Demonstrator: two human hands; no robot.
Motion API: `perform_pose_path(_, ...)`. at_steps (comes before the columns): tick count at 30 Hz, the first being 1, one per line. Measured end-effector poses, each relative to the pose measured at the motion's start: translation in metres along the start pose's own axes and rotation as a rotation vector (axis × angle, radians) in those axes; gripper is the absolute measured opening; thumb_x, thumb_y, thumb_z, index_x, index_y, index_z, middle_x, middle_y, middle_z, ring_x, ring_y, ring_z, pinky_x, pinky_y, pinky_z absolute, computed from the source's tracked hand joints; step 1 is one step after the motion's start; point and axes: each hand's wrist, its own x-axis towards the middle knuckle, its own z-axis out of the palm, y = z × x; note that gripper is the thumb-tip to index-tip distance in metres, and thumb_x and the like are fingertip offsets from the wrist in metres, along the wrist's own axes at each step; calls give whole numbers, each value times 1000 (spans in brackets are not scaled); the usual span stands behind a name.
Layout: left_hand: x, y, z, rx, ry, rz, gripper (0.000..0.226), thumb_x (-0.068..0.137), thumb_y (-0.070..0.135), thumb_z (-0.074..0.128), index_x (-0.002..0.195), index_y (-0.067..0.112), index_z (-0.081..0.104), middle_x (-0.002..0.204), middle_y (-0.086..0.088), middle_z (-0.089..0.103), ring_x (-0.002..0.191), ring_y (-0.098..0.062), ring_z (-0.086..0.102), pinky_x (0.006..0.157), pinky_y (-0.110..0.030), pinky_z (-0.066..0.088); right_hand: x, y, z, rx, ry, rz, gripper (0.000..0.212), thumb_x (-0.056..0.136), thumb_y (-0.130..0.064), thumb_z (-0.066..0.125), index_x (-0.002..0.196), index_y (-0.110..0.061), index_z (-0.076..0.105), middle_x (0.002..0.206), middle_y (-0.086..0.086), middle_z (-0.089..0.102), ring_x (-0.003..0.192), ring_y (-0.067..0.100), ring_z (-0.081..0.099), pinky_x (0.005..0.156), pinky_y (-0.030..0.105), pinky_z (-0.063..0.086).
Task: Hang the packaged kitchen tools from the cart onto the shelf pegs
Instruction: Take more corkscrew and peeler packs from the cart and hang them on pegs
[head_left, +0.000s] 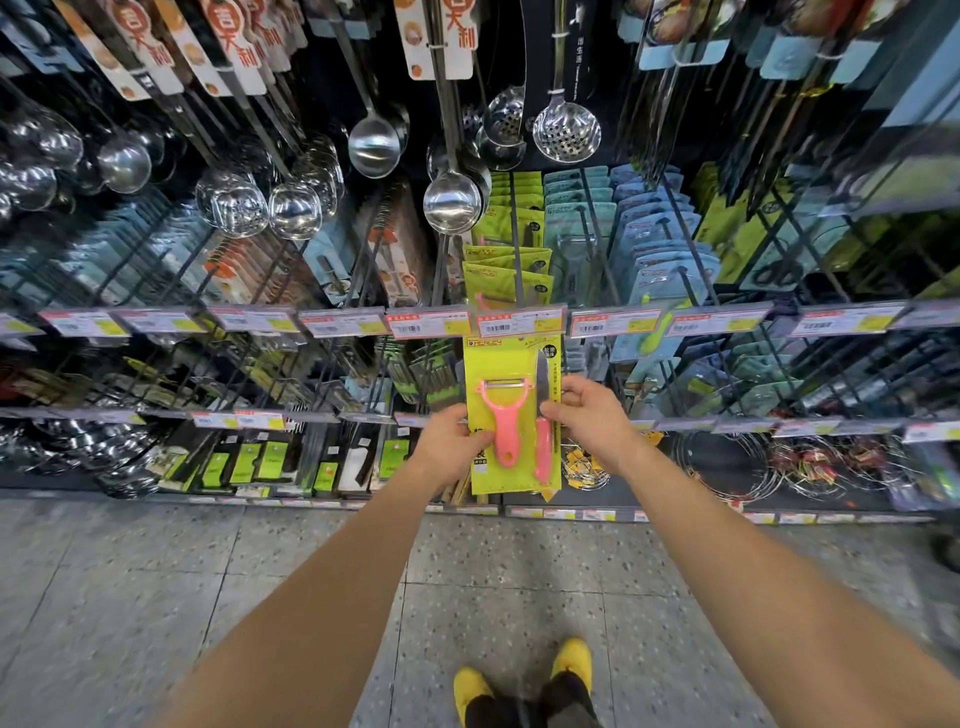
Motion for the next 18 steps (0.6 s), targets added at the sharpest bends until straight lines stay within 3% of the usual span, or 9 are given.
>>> perform_pose_path(2,3,1,-2,-7,13,22,20,89,5,74,108,7,71,99,-7,79,93,-24,75,83,-40,61,1,-2,1,22,-9,-15,15,92,-12,70,104,-20,69,103,16,75,102,40,70,91,59,53)
perform_pose_path(3,3,4,-3,-16,23,26,18,89,5,74,106,8,70,97,-4,79,92,-21,75,84,-36,61,3,-1,1,33,-5,-22,15,91,-11,69,101,-22,70,99,11,77,97,35,73,90,57,56)
perform_pose_path(5,3,10,-4,-35,52,40,18,90,3,73,102,14,67,91,3,75,85,-13,72,73,-20,57,6,-4,2,54,15,-39,18,92,-7,68,99,-24,71,98,7,78,95,28,74,90,50,58)
perform_pose_path(7,4,14,-4,-50,66,54,20,90,3,73,99,19,65,89,6,73,81,-8,70,68,-15,54,5,-9,2,62,15,-62,17,94,-6,66,101,-21,70,97,8,78,93,26,74,89,44,58)
perform_pose_path(12,8,15,-7,-78,70,56,18,91,7,74,100,22,66,98,-3,78,95,-23,75,82,-36,59,8,-15,3,52,30,-86,17,95,-4,63,109,-13,69,97,7,77,92,25,74,78,33,57)
perform_pose_path(14,8,15,-8,-81,69,62,17,91,9,74,98,23,67,98,-6,78,96,-27,75,84,-42,60,8,-17,4,63,34,-84,18,95,-3,64,106,-16,70,96,7,77,91,25,74,81,35,58)
perform_pose_path(16,7,14,-9,-72,65,62,17,91,10,75,97,24,68,98,-6,78,95,-27,75,83,-41,60,6,-17,5,73,42,-84,20,95,-4,65,100,-23,68,92,2,75,86,17,73,84,35,57)
perform_pose_path(18,5,14,-11,-82,58,65,16,92,10,74,96,24,67,98,-4,77,95,-24,74,75,-31,57,7,-15,6,89,47,-85,25,96,-5,65,95,-30,64,88,-4,72,80,5,69,79,29,55)
